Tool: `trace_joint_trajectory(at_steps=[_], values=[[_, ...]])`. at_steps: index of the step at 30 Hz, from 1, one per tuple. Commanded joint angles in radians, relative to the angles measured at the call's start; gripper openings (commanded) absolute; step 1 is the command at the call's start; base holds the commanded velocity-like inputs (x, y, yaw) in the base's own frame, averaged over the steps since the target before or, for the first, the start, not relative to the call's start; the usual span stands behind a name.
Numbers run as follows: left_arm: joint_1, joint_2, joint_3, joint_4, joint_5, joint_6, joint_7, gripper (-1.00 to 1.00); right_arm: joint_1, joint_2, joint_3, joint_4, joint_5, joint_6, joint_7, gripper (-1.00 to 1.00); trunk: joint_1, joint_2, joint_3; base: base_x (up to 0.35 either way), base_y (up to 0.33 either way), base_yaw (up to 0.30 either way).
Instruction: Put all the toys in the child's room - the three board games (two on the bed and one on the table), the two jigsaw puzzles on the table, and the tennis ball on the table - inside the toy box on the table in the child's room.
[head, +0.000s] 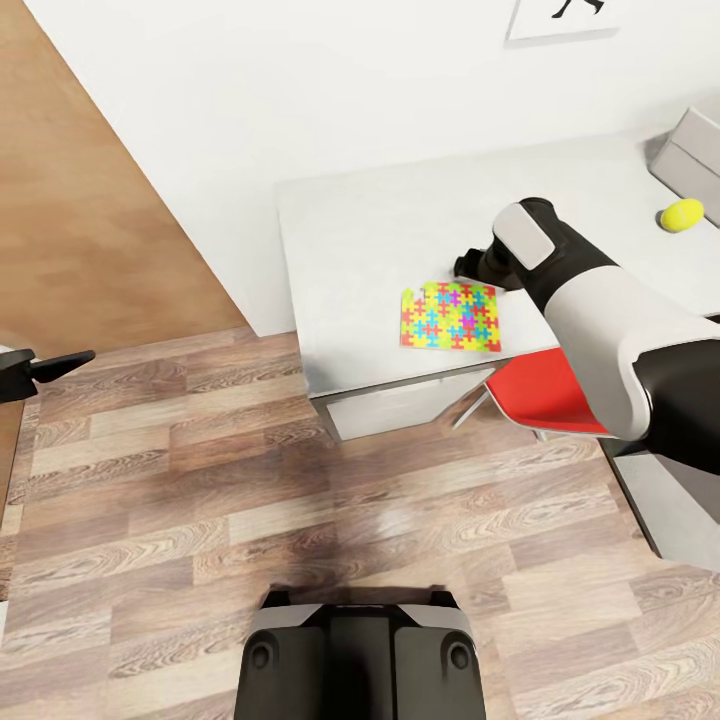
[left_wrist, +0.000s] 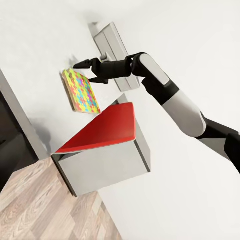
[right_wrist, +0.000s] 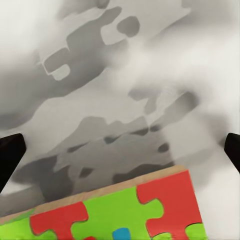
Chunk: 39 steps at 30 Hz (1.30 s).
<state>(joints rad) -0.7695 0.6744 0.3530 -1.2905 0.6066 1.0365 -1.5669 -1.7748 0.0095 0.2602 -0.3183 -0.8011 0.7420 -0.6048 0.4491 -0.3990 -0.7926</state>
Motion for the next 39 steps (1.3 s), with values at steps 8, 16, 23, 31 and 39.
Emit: trace_joint_trajectory(at_steps=[8,16,23,31,39], values=[[-0.001,-0.001,0.0,0.0,-0.001,0.011,-0.004,1.0,0.0,0.001,0.007,0.056,-0.035,0.02,-0.007,1.0,0.001,-0.001,-0.001,0.0,0.0,0.0],[-0.001,0.0,0.0,0.0,-0.001,0.011,-0.004,1.0,0.0,0.003,0.006,0.056,-0.035,0.048,-0.007,1.0,0.001,-0.001,-0.001,0.0,0.0,0.0],[-0.001,-0.001,-0.001,0.0,-0.001,0.011,-0.004,1.0,-0.001,0.007,0.006,0.056,-0.035,0.09,-0.007,1.0,0.001,-0.001,-0.001,0.0,0.0,0.0],[-0.001,-0.001,0.0,0.0,-0.001,0.011,-0.004,1.0,-0.001,0.008,-0.021,0.056,-0.035,0.11,-0.007,1.0,0.001,-0.001,-0.001,0.0,0.0,0.0],[-0.001,-0.001,0.0,0.0,-0.001,0.011,-0.004,1.0,-0.002,0.009,-0.057,0.056,-0.035,0.115,-0.007,1.0,0.001,-0.001,-0.001,0.0,0.0,0.0]])
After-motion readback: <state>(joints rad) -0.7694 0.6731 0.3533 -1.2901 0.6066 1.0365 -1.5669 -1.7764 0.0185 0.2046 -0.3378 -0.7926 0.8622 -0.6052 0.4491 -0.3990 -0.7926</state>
